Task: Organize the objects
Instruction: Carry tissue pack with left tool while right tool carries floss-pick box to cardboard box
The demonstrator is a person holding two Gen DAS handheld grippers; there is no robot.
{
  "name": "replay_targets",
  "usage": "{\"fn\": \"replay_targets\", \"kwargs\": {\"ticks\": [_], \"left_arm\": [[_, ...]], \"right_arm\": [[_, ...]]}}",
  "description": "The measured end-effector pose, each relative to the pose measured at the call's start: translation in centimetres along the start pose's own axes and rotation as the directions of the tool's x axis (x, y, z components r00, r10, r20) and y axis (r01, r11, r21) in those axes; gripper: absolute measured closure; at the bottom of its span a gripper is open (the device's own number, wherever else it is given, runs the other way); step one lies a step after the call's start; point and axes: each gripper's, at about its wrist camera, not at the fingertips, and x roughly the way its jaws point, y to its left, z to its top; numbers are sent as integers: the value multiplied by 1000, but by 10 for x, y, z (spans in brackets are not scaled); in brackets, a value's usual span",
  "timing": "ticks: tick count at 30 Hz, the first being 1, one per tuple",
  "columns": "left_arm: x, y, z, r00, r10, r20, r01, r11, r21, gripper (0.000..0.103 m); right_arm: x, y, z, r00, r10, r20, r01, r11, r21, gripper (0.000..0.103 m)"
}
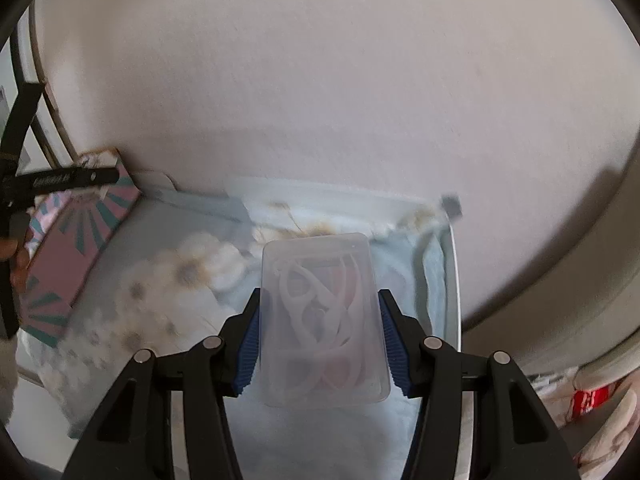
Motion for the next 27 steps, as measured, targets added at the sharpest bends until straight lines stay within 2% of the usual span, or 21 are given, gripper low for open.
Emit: {"fn": "replay_targets", "kwargs": {"ticks": [8, 13, 19, 27], "left_arm": [[-48, 38, 8, 999, 14, 50, -12, 1000, -25, 43], [-91, 80, 11, 995, 47, 87, -41, 997, -71, 43], [-122, 131, 4, 989, 100, 108, -85, 986, -143, 43], [-142, 172, -8, 984, 143, 104, -122, 975, -186, 43]], "right_arm": [[-12, 45, 46, 996, 70, 46, -67, 996, -64, 53], [-15, 84, 75, 989, 138, 61, -130, 984, -125, 53], [-11, 136, 108, 972, 223, 70, -204, 955, -214, 53], [-5, 215, 145, 946, 319, 61, -284, 904, -321, 53]]}}
